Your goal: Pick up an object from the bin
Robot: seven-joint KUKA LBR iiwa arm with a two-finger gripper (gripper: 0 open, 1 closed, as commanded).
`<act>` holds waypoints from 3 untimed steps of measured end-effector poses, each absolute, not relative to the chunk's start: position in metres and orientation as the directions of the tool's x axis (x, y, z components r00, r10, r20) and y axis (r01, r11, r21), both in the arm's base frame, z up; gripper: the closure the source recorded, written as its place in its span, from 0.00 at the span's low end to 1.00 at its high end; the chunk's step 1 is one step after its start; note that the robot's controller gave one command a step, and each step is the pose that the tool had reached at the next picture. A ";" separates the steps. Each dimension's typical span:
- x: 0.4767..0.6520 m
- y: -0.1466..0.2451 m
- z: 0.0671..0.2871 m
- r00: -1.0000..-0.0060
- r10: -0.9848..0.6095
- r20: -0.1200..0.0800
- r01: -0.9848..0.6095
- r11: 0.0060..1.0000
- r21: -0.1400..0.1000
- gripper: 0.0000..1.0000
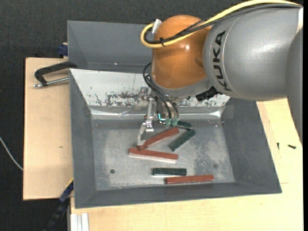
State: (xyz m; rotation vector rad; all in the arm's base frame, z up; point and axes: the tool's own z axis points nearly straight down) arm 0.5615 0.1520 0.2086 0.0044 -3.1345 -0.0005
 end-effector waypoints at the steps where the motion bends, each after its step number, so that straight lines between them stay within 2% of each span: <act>1: 0.563 0.151 0.213 -1.000 -0.001 -0.001 -0.001 1.000 0.002 0.00; 2: 0.566 0.131 0.166 -0.998 0.067 -0.005 0.067 0.998 0.003 0.00; 3: 0.550 0.124 0.077 -1.000 -0.016 0.001 -0.016 1.000 0.004 1.00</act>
Offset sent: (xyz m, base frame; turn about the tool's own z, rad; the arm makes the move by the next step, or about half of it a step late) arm 0.0054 -0.0588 -0.1258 0.1857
